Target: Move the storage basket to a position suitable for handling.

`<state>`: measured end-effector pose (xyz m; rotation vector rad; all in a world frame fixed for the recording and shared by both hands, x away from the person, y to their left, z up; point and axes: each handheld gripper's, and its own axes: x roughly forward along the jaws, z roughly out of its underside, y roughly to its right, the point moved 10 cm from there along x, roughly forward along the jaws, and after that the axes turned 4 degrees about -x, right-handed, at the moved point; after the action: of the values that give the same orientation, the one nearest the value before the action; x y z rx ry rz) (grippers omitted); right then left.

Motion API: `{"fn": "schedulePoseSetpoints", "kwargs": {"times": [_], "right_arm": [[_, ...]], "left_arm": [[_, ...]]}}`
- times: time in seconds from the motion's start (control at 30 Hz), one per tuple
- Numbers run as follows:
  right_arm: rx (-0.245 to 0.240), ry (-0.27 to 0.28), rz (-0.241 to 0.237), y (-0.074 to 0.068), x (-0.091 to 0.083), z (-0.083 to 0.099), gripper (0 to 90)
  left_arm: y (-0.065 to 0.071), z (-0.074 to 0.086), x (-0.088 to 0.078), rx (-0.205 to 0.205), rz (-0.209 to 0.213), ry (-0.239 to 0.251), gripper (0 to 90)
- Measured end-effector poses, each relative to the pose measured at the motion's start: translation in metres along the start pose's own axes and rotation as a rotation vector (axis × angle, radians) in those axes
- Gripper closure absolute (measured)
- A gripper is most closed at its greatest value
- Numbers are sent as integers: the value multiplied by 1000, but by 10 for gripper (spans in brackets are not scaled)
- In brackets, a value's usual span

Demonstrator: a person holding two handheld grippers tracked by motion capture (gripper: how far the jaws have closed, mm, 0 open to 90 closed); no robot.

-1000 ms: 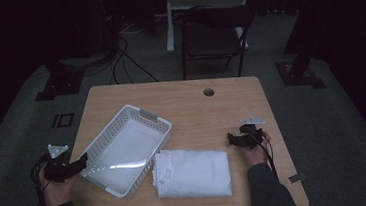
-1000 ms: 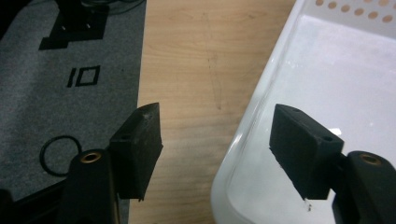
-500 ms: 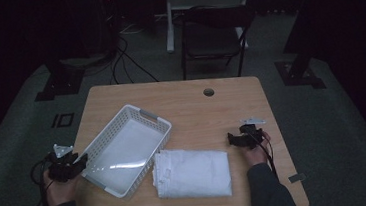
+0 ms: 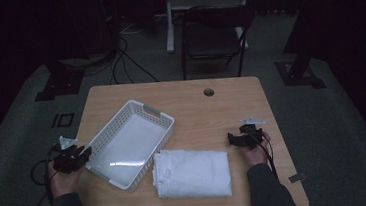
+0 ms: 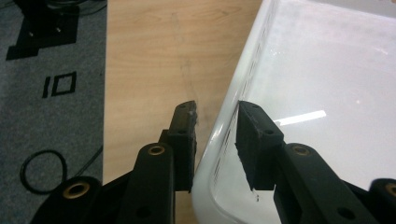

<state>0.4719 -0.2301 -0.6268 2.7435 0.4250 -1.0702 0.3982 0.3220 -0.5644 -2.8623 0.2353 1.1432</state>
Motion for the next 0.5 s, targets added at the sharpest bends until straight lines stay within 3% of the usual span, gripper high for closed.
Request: {"fn": "schedulePoseSetpoints", "kwargs": {"times": [0.27, 0.5], "right_arm": [[0, 0, -1, 0, 0, 0, 138], [-1, -1, -2, 0, 0, 0, 138]], "left_arm": [[8, -20, 20, 34, 3, -17, 690], [14, -27, 10, -38, 29, 43, 536]]}}
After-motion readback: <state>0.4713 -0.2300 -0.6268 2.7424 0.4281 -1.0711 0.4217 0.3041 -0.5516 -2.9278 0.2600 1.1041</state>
